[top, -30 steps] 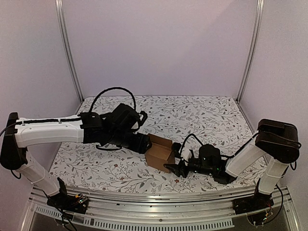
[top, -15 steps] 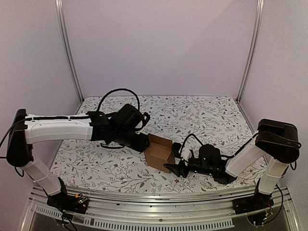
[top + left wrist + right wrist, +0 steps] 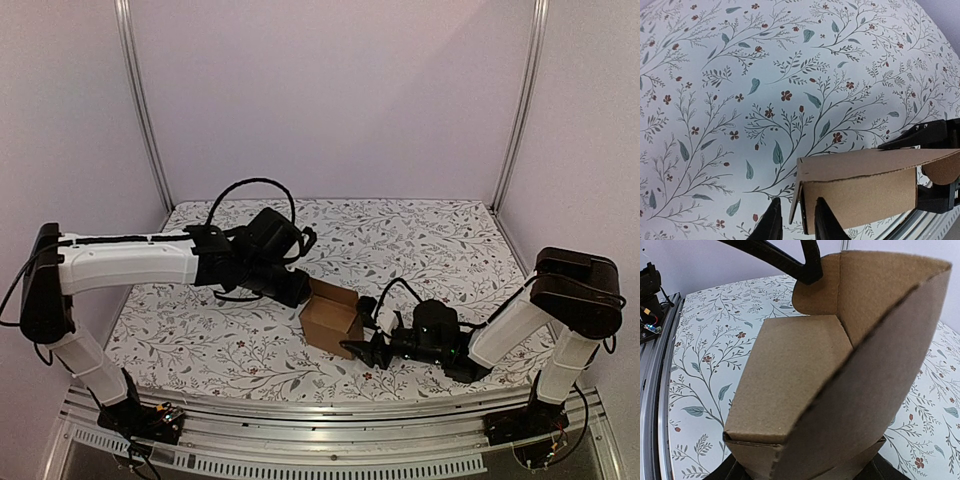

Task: Fold the paper box

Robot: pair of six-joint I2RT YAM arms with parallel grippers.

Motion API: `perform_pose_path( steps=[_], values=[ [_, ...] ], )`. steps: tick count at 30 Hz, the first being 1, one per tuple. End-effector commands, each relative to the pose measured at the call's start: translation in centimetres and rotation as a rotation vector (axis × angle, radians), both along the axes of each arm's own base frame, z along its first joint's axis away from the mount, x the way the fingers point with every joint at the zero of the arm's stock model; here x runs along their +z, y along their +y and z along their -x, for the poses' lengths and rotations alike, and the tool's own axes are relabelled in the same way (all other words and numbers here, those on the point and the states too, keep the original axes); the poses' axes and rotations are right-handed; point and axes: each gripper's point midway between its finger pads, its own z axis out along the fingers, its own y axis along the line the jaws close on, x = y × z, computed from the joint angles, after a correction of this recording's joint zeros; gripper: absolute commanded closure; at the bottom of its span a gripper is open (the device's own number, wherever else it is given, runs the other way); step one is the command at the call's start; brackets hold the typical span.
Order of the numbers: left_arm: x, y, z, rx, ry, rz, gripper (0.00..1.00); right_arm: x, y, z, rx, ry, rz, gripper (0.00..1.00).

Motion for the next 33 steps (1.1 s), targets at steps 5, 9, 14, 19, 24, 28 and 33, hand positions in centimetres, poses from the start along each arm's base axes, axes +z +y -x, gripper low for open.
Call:
perform_pose_path(
  steps=[5, 9, 14, 19, 24, 28, 33],
  values=[
    [0.2, -0.4, -1.2, -0.014, -0.008, -0.007, 0.9, -1.2, -0.3, 0.2, 0.004, 0.018, 0.036, 0.54],
    [0.0, -0.6, -1.1, -0.019, 0.001, -0.006, 1.0, -1.3, -0.3, 0.2, 0.004, 0.015, 0.037, 0.54],
    [-0.2, -0.5, -1.0, -0.012, 0.014, -0.002, 1.0, -1.3, -0.3, 0.1, 0.002, 0.016, 0.041, 0.55],
    [0.0, -0.3, -0.6, 0.028, 0.044, 0.026, 1.0, -1.4, -0.3, 0.0, -0.003, 0.015, 0.041, 0.55],
    [-0.6, -0.1, 0.3, 0.048, 0.072, 0.049, 1.0, -1.5, -0.2, -0.1, -0.005, 0.019, 0.044, 0.55],
    [-1.8, 0.5, 0.9, 0.06, 0.088, 0.026, 1.0, -1.6, -0.3, -0.1, -0.008, 0.021, 0.046, 0.55],
    [-2.4, 0.9, 1.5, 0.068, 0.101, 0.017, 1.0, -1.9, -0.4, -0.3, -0.023, 0.02, 0.057, 0.55]
  ],
)
